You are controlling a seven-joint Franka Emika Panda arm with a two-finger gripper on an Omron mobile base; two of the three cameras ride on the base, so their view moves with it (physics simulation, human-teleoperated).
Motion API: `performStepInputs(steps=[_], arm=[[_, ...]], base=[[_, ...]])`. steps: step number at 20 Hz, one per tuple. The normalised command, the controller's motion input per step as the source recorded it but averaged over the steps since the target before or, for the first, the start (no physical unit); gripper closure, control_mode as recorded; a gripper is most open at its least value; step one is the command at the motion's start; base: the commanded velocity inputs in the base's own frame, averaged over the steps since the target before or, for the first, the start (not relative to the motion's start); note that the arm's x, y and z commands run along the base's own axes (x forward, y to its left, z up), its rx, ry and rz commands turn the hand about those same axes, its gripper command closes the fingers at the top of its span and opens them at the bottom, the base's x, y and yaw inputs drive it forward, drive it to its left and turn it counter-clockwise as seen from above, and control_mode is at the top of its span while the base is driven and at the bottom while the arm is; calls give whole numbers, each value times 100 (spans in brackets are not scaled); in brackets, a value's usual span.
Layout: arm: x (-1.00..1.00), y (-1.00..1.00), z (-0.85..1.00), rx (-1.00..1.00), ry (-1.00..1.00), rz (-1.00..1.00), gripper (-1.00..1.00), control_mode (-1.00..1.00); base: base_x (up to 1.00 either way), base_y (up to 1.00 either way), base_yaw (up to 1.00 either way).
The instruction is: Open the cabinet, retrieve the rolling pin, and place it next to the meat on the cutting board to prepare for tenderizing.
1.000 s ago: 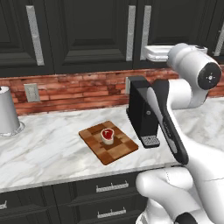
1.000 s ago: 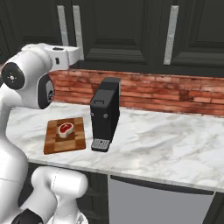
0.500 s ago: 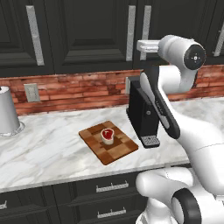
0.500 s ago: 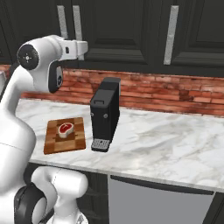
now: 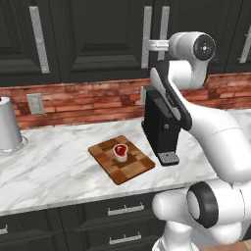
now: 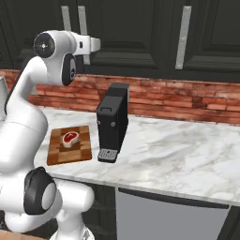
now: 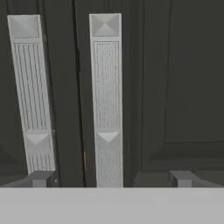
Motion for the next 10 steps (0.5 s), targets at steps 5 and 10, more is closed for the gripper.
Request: performStepInputs(steps=[5,10], arm=[[62,0,0,0,8,0,-100,-100],[63,1,0,0,8,0,-100,-100]], base=[[0,0,0],[0,0,0]])
